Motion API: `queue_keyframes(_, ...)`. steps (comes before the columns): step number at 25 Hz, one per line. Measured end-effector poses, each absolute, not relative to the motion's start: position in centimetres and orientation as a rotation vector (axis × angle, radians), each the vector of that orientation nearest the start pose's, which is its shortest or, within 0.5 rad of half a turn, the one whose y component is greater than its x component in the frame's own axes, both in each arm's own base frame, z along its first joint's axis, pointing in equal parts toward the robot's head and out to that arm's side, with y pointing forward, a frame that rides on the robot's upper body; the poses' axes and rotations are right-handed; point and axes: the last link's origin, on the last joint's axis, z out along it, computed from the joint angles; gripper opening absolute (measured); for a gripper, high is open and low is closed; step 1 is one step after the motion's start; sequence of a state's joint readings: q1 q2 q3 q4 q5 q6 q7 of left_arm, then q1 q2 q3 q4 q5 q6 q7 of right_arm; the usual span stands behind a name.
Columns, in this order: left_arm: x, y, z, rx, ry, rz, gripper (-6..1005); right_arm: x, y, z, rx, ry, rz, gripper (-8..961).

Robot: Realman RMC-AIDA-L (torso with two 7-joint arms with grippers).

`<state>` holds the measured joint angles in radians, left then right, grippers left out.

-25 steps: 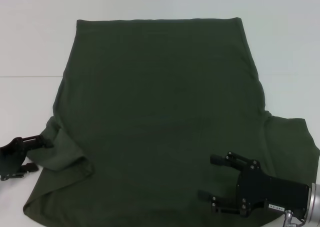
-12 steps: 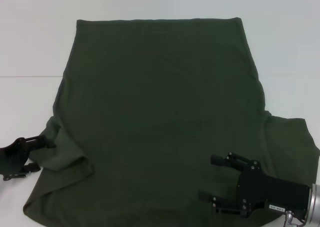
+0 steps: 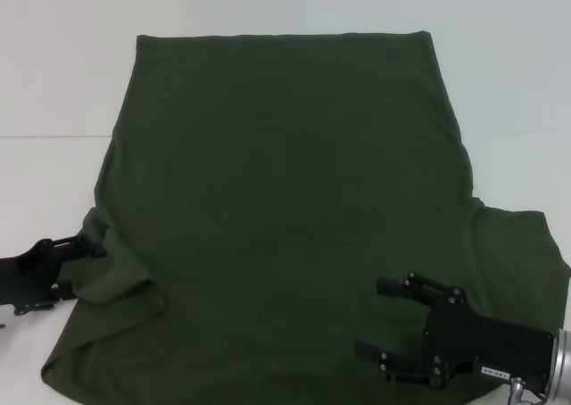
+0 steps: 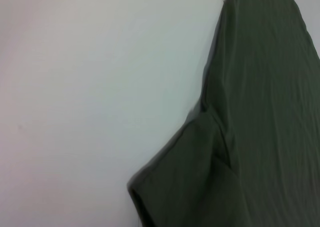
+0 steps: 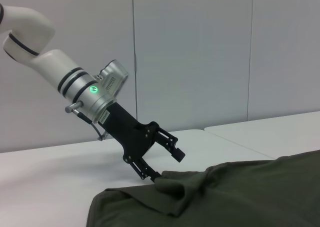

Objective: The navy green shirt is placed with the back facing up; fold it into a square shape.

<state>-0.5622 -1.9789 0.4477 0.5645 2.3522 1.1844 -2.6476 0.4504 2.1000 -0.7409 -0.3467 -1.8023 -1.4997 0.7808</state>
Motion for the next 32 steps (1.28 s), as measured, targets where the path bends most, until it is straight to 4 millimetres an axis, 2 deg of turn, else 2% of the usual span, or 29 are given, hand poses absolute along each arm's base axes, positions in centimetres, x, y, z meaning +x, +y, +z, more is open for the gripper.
queue_keyframes(8,-35.32,36.09,4.26,2.023,2.821,0.816,862,28.29,28.38,-5.25,-2.625,0.278,0.818,909)
queue_keyframes(20,-36.02,36.08,4.81,2.049,2.854,0.799,860,28.2,28.42,-5.24,-2.626,0.274,0.821,909)
queue_keyframes(32,-35.53,36.56,4.09,2.075,2.844,0.81,857,28.04,28.57,-5.24,-2.628,0.267,0.824,909)
